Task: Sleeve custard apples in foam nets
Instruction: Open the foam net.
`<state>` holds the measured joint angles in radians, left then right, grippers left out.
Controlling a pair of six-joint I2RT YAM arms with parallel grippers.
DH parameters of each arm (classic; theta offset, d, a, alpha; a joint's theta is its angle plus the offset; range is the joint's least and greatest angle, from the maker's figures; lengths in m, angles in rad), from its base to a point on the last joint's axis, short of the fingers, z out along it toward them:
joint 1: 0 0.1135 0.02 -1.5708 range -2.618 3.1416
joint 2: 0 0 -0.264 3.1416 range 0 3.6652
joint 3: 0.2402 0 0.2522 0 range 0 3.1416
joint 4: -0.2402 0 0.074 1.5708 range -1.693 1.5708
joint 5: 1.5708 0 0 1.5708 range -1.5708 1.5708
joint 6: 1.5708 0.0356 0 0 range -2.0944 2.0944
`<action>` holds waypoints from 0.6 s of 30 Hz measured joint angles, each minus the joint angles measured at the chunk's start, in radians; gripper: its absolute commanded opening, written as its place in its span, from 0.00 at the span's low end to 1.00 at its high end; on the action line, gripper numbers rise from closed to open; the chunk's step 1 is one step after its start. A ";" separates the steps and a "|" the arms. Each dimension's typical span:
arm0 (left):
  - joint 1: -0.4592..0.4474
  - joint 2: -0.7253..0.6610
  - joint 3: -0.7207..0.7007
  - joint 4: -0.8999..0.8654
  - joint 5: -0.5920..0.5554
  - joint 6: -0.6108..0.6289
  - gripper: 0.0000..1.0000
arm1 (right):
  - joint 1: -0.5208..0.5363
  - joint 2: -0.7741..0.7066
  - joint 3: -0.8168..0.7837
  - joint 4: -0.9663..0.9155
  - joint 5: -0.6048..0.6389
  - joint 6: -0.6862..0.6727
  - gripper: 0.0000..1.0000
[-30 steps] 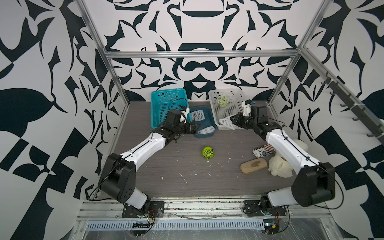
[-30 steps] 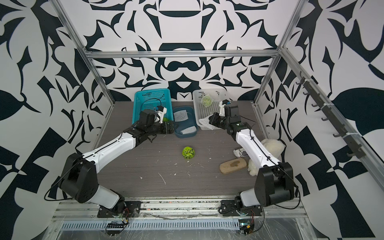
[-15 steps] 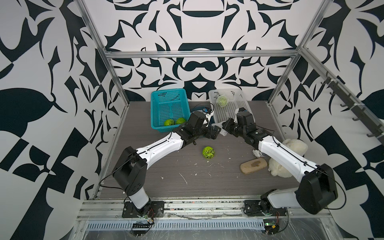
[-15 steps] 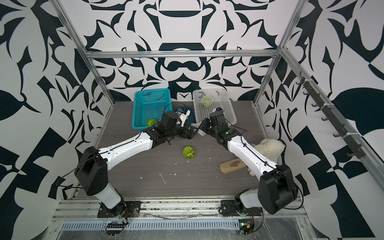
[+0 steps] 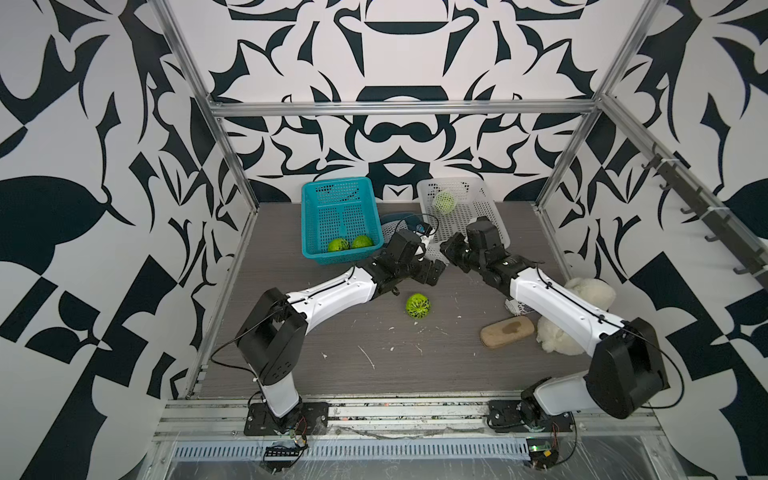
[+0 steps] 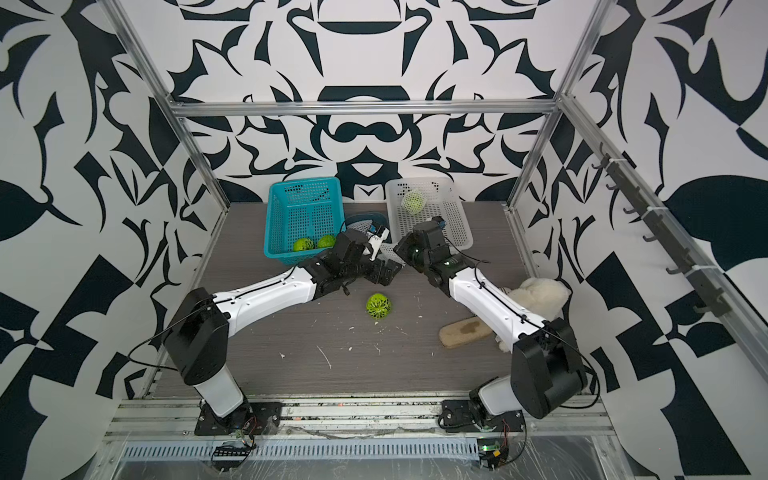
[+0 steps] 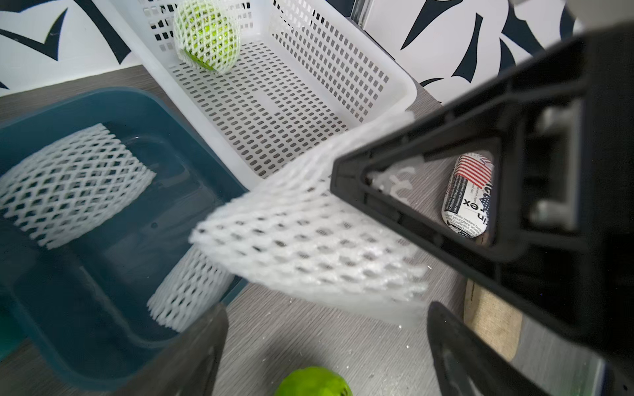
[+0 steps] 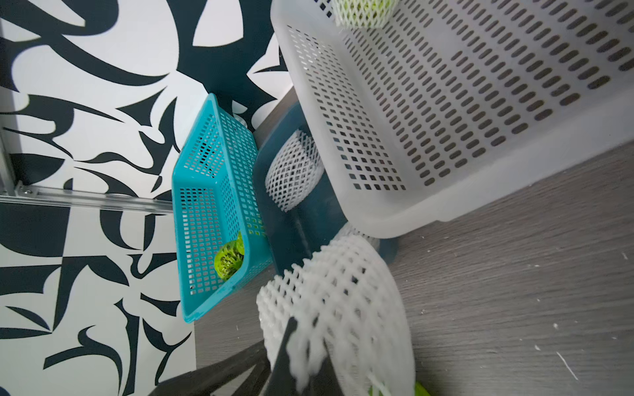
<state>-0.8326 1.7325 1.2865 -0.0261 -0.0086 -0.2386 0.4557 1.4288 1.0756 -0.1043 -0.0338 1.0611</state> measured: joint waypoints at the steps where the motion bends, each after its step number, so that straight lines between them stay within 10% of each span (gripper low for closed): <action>1: 0.000 0.003 0.000 0.007 -0.003 0.003 0.93 | 0.001 0.002 0.003 0.005 0.000 0.006 0.00; 18: 0.037 0.057 0.003 0.076 0.031 -0.027 0.19 | 0.005 0.021 0.006 0.013 0.004 0.028 0.00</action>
<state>-0.7956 1.7893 1.2900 0.0502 0.0227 -0.2661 0.4603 1.4494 1.0817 -0.0910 -0.0296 1.0889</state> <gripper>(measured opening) 0.239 0.055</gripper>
